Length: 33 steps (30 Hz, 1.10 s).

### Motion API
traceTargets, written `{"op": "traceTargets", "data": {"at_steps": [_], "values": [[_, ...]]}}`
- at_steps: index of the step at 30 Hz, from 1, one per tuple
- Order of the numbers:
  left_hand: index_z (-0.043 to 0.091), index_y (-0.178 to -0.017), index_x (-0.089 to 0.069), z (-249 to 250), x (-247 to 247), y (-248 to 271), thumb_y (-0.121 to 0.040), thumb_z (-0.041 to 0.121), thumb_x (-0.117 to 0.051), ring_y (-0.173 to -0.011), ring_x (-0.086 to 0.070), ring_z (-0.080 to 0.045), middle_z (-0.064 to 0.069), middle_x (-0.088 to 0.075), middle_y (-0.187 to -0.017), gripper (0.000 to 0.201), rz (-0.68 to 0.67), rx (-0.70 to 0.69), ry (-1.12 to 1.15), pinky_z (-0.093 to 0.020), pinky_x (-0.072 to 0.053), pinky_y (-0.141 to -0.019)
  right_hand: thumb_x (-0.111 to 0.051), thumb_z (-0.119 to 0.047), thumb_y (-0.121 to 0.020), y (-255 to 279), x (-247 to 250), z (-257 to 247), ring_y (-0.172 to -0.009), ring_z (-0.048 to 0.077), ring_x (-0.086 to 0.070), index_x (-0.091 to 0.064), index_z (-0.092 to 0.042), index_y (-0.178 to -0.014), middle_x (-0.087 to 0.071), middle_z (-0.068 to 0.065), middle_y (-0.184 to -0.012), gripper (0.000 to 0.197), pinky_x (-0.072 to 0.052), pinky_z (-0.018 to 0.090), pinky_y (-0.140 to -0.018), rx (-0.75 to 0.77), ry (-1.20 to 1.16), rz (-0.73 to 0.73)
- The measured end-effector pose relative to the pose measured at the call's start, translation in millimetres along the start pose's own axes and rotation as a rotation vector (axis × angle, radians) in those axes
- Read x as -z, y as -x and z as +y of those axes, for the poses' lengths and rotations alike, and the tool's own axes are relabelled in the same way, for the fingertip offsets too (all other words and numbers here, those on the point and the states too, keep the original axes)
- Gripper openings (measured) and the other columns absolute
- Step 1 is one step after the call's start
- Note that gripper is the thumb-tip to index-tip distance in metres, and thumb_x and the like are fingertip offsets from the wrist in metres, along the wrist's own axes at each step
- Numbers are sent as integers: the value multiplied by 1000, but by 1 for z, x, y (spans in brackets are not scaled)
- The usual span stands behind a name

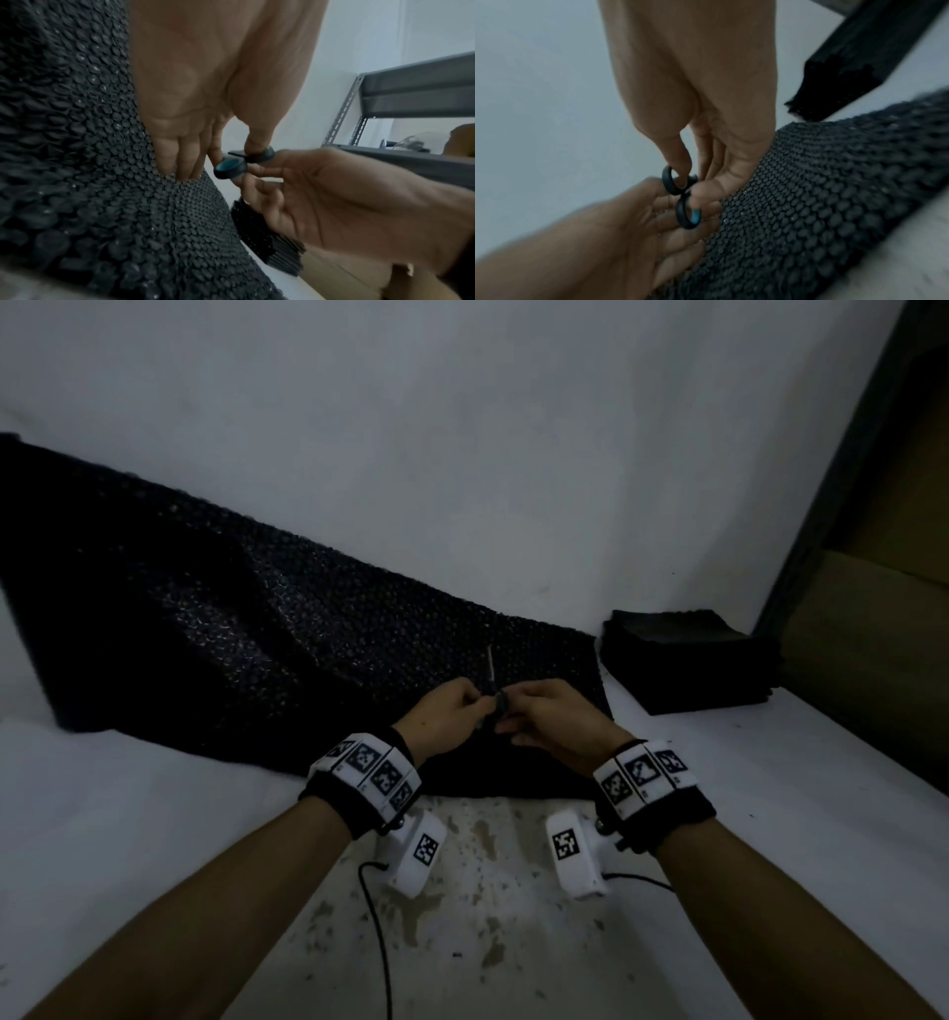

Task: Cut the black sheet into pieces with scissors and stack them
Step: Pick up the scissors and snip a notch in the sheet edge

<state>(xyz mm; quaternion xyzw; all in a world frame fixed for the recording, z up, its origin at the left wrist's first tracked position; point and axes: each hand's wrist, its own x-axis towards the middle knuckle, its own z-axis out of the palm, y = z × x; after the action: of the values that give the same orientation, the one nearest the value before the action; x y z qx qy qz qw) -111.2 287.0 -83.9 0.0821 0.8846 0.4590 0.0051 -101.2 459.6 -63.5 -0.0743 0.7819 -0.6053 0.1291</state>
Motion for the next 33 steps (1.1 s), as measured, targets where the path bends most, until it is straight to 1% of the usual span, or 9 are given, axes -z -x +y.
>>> {"op": "traceTargets", "data": {"at_steps": [3,6,10,12,14,16,19,26,33], "values": [[8,-85,-63,2,0,8,-96,42,-60,-60,-49,-15,-5,-55,-70,35,3,-12,67,-30,-37,-56,-54,-17,-103,11,2,-2,-79,15,-67,-71,-6,-113,-71,9,-92,22,-55,23,-65,-78,-150,-3],[14,-73,-64,4,-2,18,-98,35,-60,-59,-49,-15,-7,-57,-69,33,-35,-12,105,-30,-37,-58,-55,-17,-102,23,4,-2,-74,13,-65,-69,-4,-116,-73,18,-104,24,-53,23,-65,-138,-206,-41],[13,-85,-73,12,0,35,-97,24,-62,-85,-66,-16,-10,-73,-92,19,-146,22,229,-25,-50,-74,-63,-16,-97,34,9,7,-65,11,-49,-65,8,-117,-51,18,-98,31,-42,22,-61,-174,-297,-86],[12,-96,-77,11,8,41,-93,23,-68,-92,-69,-11,-6,-76,-100,14,-186,11,261,-22,-52,-78,-62,-13,-98,41,15,13,-62,9,-45,-63,11,-121,-55,17,-94,33,-40,18,-55,-181,-349,-80],[16,-96,-78,5,19,43,-85,23,-78,-91,-69,-9,-2,-76,-97,13,-204,-66,116,-23,-53,-81,-67,-18,-94,50,22,20,-61,7,-43,-70,1,-112,-62,10,-87,26,-37,15,-50,-201,-332,-75],[22,-93,-75,-4,24,45,-75,32,-87,-87,-66,-7,7,-72,-91,23,-261,-98,-210,-20,-52,-77,-72,-27,-89,61,27,25,-62,6,-42,-71,-8,-100,-63,6,-84,23,-35,14,-50,-234,-278,-110],[25,-95,-70,-19,20,49,-73,39,-87,-81,-58,-5,15,-61,-88,31,-280,-97,-537,-16,-44,-65,-68,-28,-92,78,30,27,-68,8,-46,-68,-4,-99,-65,6,-83,25,-39,13,-48,-277,-231,-184],[23,-90,-70,-17,8,46,-77,33,-84,-90,-61,-15,6,-65,-96,21,-267,-101,-611,-34,-55,-79,-55,-30,-102,106,22,28,-81,11,-60,-66,3,-123,-70,10,-100,40,-51,18,-66,-333,5,-382],[17,-87,-69,-9,0,45,-91,16,-69,-91,-62,-18,-2,-69,-100,4,-248,-80,-645,-27,-49,-73,-53,-33,-102,125,5,27,-88,7,-69,-66,1,-123,-75,8,-104,42,-52,16,-69,-398,44,-473]]}}
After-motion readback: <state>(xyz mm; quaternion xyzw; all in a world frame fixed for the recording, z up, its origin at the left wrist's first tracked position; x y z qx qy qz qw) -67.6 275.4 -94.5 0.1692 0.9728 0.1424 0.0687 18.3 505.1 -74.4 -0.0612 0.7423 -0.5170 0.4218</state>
